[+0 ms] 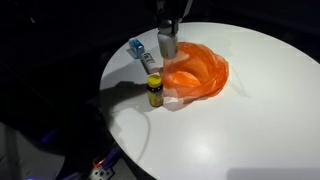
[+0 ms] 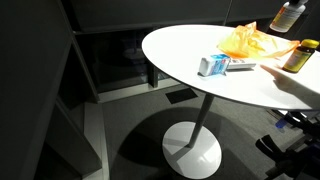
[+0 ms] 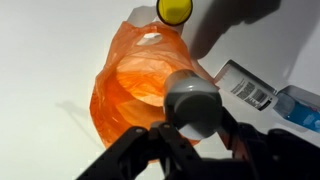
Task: Lift the white bottle and put it in the plastic
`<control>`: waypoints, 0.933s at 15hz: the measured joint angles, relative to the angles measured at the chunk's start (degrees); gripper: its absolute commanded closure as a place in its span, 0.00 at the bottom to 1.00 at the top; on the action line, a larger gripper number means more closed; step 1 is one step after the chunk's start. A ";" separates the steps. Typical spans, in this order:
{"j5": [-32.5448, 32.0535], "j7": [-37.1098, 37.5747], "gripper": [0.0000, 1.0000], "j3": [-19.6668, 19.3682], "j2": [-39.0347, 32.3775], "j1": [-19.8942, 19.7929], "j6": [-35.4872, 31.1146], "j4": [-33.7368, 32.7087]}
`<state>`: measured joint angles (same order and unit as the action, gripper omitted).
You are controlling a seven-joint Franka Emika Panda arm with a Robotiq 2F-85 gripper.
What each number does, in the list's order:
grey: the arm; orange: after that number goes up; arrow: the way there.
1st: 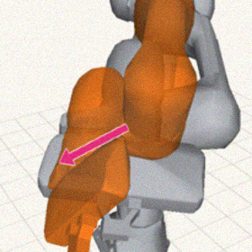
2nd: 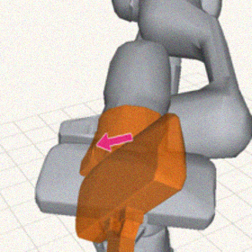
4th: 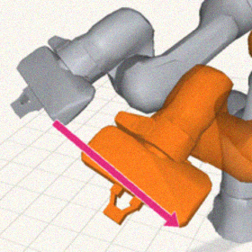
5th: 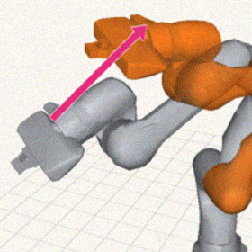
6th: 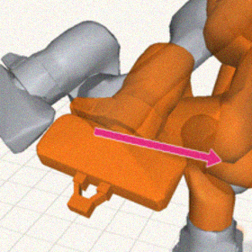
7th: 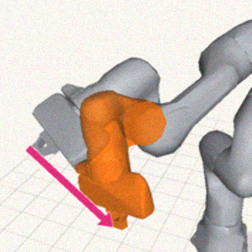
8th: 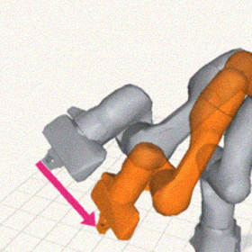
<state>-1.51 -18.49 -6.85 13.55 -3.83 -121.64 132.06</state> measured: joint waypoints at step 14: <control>1.22 -1.83 0.81 -3.89 -12.27 -3.72 -0.06 -9.29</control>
<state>-0.30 -20.31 -10.73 1.28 -7.55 -121.69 122.78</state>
